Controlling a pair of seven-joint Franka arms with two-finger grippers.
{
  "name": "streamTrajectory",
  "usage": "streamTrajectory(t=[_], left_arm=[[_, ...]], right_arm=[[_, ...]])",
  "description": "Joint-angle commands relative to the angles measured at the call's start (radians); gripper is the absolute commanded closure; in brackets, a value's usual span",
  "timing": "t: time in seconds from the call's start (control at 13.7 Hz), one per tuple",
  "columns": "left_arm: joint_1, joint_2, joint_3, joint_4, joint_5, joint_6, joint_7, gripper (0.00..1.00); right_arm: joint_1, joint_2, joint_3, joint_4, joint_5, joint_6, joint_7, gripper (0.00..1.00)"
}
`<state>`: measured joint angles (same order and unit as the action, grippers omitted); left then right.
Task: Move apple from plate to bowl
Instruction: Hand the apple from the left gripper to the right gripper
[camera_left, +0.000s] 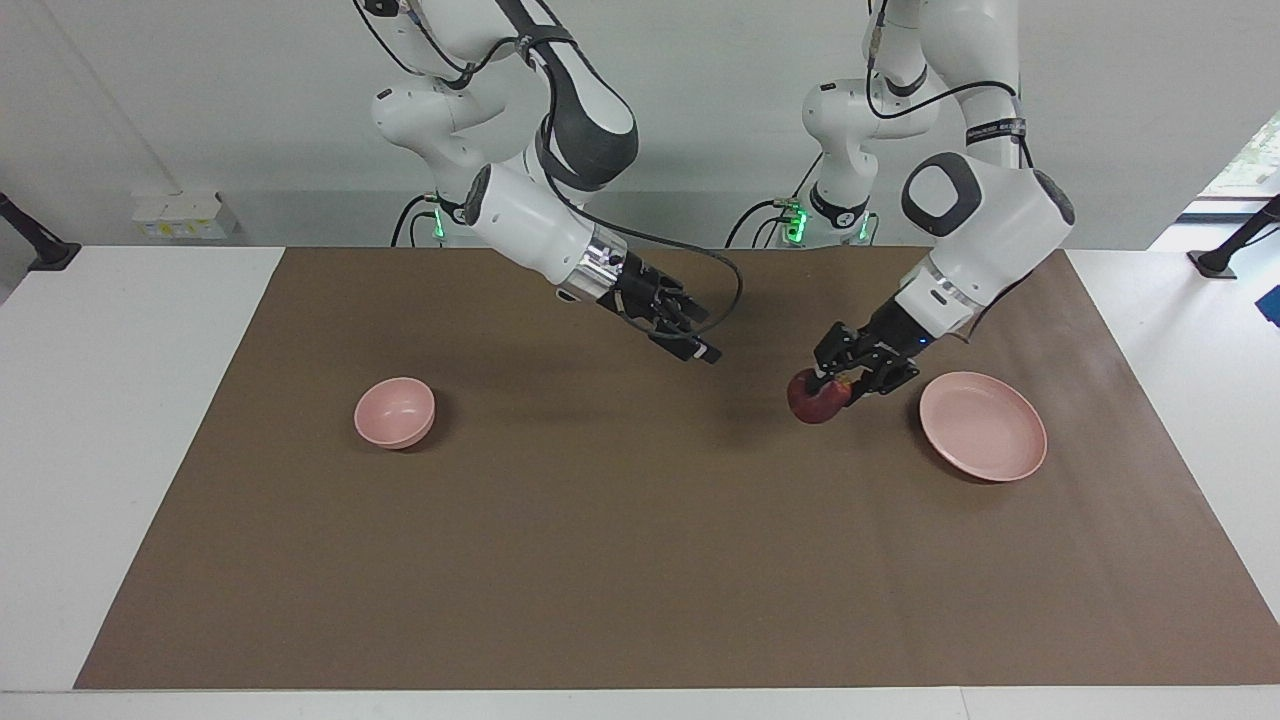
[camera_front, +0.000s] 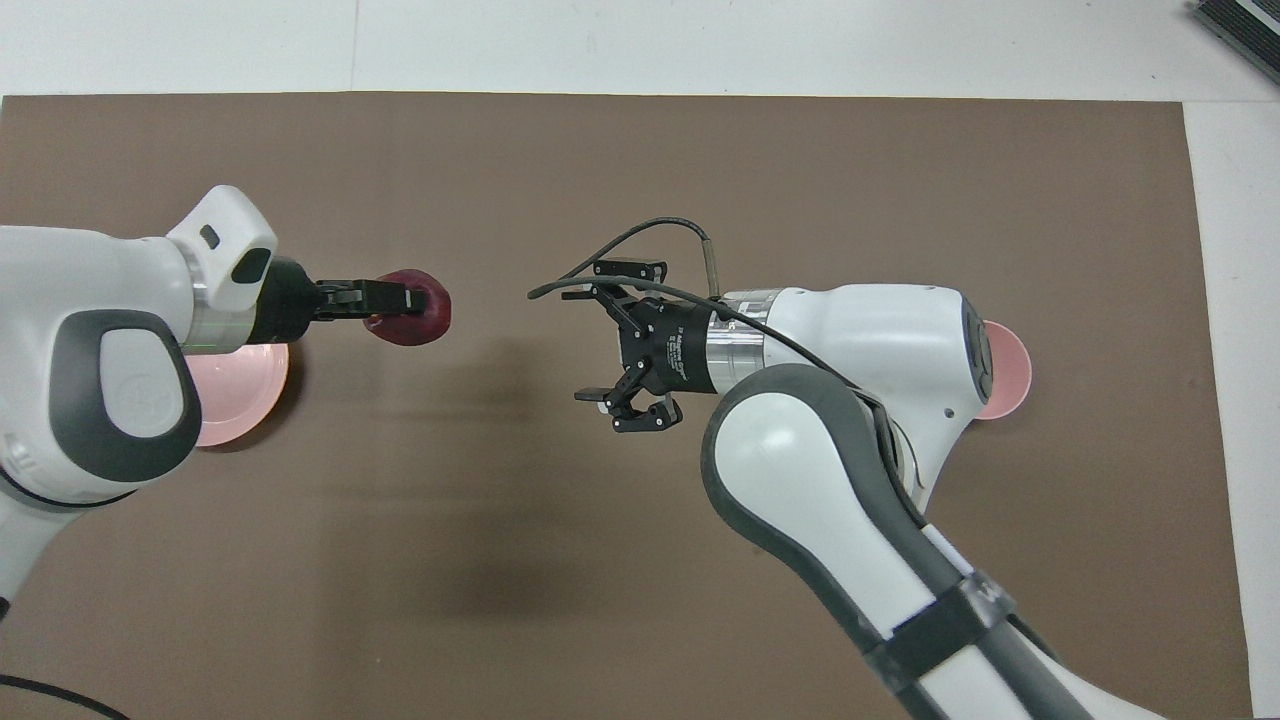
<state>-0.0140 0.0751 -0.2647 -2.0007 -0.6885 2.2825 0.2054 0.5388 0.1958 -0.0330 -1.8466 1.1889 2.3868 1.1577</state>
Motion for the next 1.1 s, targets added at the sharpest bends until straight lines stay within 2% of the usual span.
streamTrajectory(t=[0.0, 0.22, 0.51, 1.02], left_arm=[[-0.003, -0.023, -0.034, 0.005, -0.078, 0.009, -0.017, 1.0], [0.0, -0.035, -0.077, 0.023, -0.152, 0.02, -0.018, 1.0], [-0.001, -0.075, -0.12, 0.033, -0.161, 0.005, -0.021, 1.0], [-0.001, -0.115, -0.142, 0.03, -0.241, -0.044, -0.024, 1.0]], right_arm=[[0.001, 0.025, 0.004, 0.044, 0.011, 0.005, 0.068, 0.0], [0.001, 0.025, 0.004, 0.046, -0.061, -0.014, 0.069, 0.0], [-0.003, -0.009, 0.002, 0.046, -0.162, -0.049, 0.074, 0.0], [0.0, -0.021, 0.002, 0.027, -0.178, -0.049, 0.112, 0.0]])
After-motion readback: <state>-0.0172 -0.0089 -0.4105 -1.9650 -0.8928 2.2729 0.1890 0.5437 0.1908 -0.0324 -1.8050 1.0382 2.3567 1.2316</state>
